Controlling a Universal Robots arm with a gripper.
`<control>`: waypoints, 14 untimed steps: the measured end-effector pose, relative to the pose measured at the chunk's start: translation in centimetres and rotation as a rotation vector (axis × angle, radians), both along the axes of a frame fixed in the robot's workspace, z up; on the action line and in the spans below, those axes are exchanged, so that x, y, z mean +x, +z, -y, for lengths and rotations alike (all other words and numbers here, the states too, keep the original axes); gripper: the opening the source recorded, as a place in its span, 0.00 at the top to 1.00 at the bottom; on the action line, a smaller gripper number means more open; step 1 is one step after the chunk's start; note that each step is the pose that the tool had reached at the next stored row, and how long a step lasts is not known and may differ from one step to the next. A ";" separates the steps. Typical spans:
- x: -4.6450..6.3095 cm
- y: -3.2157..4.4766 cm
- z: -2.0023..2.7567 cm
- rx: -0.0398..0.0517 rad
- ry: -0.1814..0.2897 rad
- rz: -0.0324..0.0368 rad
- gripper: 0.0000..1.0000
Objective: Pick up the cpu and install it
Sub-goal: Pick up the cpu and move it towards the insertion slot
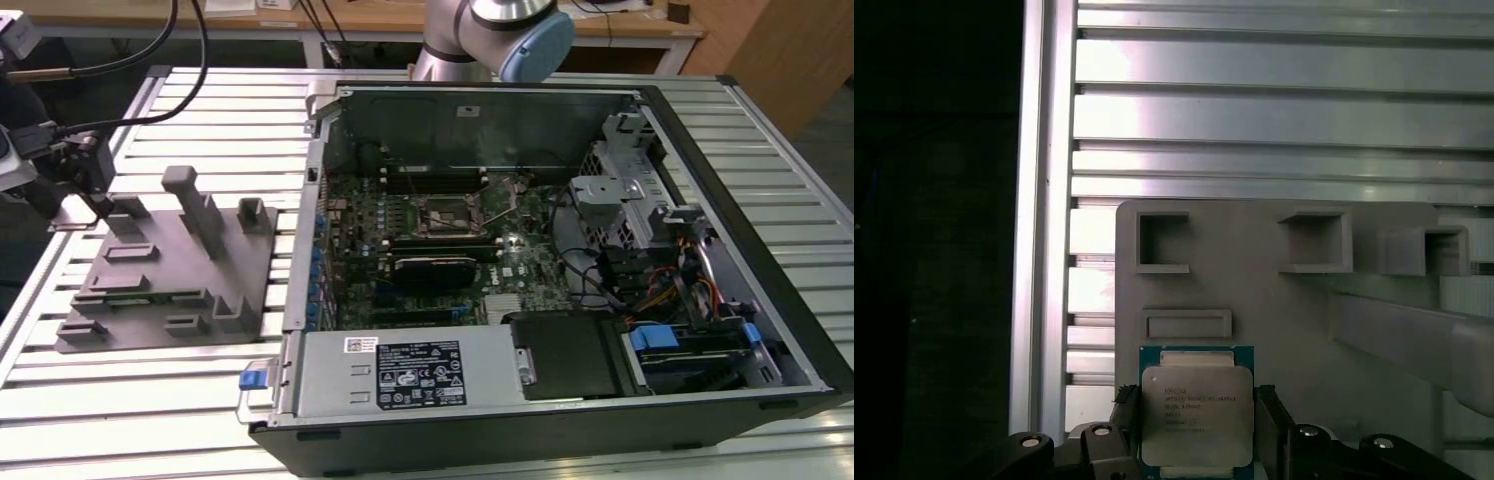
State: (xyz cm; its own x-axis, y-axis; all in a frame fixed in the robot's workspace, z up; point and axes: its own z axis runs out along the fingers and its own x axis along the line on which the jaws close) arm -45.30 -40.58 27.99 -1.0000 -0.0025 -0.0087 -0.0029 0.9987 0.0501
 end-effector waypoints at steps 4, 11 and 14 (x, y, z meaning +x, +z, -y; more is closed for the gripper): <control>0.0 0.05 0.00 -0.0001 0.000 -0.0001 0.46; 0.0 0.21 0.00 -0.0002 0.000 -0.0004 0.46; 0.0 0.34 0.00 -0.0002 0.000 -0.0003 0.46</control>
